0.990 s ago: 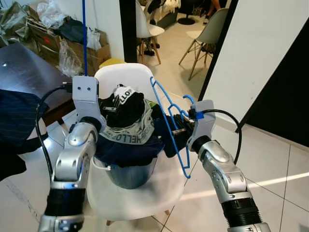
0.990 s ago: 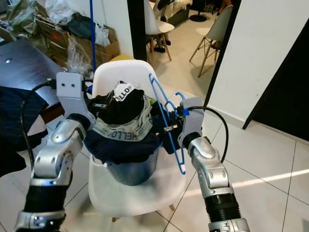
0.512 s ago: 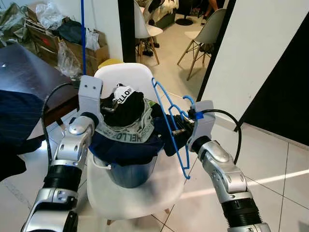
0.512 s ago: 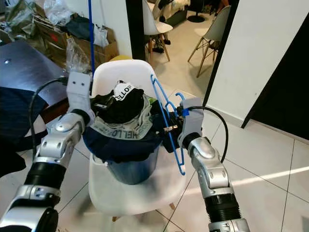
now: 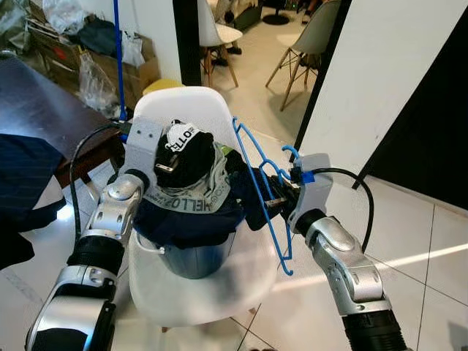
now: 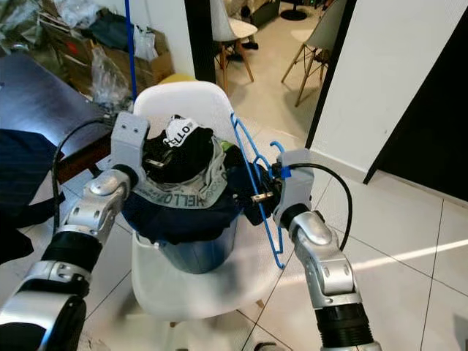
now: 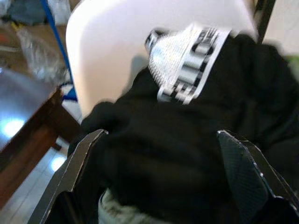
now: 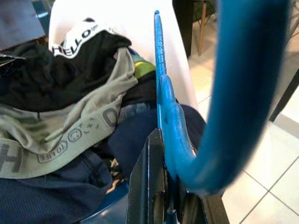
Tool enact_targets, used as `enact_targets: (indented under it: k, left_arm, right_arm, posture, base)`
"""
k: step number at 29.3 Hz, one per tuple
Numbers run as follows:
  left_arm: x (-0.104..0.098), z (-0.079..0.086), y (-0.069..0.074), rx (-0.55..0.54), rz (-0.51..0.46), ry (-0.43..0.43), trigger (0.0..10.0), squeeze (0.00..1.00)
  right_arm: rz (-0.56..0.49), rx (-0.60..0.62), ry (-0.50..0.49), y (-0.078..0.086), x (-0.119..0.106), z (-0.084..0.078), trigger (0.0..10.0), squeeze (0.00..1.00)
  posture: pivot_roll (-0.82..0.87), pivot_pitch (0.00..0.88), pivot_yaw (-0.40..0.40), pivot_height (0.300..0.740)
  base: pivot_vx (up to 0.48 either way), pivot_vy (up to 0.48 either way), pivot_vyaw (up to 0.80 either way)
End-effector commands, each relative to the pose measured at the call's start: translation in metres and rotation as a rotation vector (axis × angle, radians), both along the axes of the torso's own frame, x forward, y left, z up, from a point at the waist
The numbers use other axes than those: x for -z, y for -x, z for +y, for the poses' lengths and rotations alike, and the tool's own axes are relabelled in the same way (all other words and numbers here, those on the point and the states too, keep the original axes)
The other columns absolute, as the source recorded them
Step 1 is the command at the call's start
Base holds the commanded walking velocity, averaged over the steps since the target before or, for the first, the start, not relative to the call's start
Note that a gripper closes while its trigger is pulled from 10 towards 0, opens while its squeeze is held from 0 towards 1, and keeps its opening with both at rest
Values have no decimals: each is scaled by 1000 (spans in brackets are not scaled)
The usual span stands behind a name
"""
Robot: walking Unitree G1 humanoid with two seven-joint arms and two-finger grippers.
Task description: Hang hanger
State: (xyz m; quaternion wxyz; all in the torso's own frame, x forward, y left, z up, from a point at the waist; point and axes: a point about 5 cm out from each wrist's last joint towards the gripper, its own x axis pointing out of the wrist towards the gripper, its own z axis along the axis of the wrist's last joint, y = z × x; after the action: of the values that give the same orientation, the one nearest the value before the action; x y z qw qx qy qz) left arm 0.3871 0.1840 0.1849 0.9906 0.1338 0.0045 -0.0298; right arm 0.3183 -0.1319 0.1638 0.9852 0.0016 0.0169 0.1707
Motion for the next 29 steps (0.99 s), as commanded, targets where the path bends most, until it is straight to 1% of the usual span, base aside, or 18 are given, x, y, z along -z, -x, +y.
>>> enact_targets:
  k: [1,3,5,6,7,8,9,10,21,25,29]
  left_arm:
    - [4,7,-1,-23,18,-21,10000,0]
    - [10,11,-1,-30,42,-17,10000,0]
    - [11,11,-2,-30,46,-17,10000,0]
    - [12,11,-2,-24,51,-12,9098,0]
    - [12,11,-2,-24,51,-12,9098,0]
    - [13,10,-2,-12,52,-8,4039,0]
    - [13,10,-2,-12,52,-8,4039,0]
    - [13,8,-2,2,50,-5,0,0]
    - [13,3,-2,25,35,3,0,0]
    - [12,4,-2,23,29,7,0,0]
    - [5,8,-3,11,0,17,0,0]
  right_arm:
    - [-5,4,-10,3,-2,-2,10000,0]
    - [-2,6,-10,5,-3,-2,10000,0]
    - [-1,6,-9,6,-3,-2,10000,0]
    - [0,8,-9,6,-3,-2,10000,0]
    - [0,8,-9,6,-3,-2,10000,0]
    - [0,9,-8,6,-4,-2,10000,0]
    - [0,9,-8,6,-4,-2,10000,0]
    - [0,11,-8,7,-4,-3,10000,0]
    - [9,15,-8,8,-3,-3,10000,0]
    - [10,15,-8,8,-3,-3,10000,0]
    - [12,14,-8,8,-2,-2,10000,0]
  posture:
    - [-67,227,2,740]
    - [-72,232,3,740]
    - [-72,232,3,740]
    - [-74,233,4,740]
    - [-74,233,4,740]
    - [-77,234,4,740]
    - [-77,234,4,740]
    - [-78,235,4,740]
    - [-75,223,-1,740]
    - [-73,220,-2,740]
    - [-69,213,-2,740]
  base:
    - [0,0,0]
    - [0,0,0]
    - [0,0,0]
    - [0,0,0]
    - [0,0,0]
    - [0,0,0]
    - [0,0,0]
    - [0,0,0]
    - [0,0,0]
    - [0,0,0]
    - [0,0,0]
